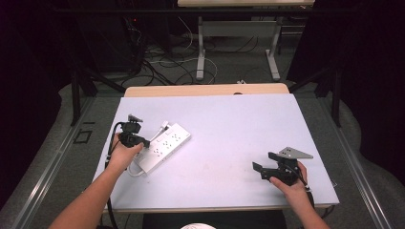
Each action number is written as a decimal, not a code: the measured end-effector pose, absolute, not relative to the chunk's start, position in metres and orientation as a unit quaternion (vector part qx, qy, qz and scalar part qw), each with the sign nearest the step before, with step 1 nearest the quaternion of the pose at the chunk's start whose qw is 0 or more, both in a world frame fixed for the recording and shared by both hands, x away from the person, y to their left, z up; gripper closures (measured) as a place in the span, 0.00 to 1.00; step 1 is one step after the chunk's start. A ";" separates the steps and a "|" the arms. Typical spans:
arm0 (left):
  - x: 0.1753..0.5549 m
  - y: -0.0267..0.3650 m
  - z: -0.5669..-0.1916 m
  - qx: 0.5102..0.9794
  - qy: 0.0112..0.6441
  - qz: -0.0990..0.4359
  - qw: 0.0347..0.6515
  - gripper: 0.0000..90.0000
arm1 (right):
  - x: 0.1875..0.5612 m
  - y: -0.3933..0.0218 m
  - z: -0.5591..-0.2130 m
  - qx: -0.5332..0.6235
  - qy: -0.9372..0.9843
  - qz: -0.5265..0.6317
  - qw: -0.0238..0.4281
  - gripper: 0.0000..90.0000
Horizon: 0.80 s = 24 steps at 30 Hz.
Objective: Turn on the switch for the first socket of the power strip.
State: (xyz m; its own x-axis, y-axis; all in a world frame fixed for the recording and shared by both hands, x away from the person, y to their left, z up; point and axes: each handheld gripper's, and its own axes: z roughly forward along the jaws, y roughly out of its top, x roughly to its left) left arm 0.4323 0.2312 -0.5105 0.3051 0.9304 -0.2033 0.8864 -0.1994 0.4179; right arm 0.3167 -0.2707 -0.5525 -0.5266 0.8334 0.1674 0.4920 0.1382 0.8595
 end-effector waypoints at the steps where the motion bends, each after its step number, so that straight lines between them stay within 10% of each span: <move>1: 0.432 0.231 -0.511 0.772 0.589 0.048 0.236 0.96 | 0.317 -0.271 -0.553 0.452 0.733 0.476 0.179 0.19; 24: 0.428 0.230 -0.513 0.779 0.579 0.065 0.231 1.00 | 0.318 -0.270 -0.553 0.452 0.734 0.475 0.178 0.19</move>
State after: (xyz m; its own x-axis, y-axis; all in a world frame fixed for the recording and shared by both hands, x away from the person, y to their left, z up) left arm 0.4280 0.2297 -0.5130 0.3214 0.9323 -0.1659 0.8718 -0.2229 0.4362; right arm 0.3175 -0.2699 -0.5531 -0.5287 0.8321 0.1675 0.4941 0.1413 0.8579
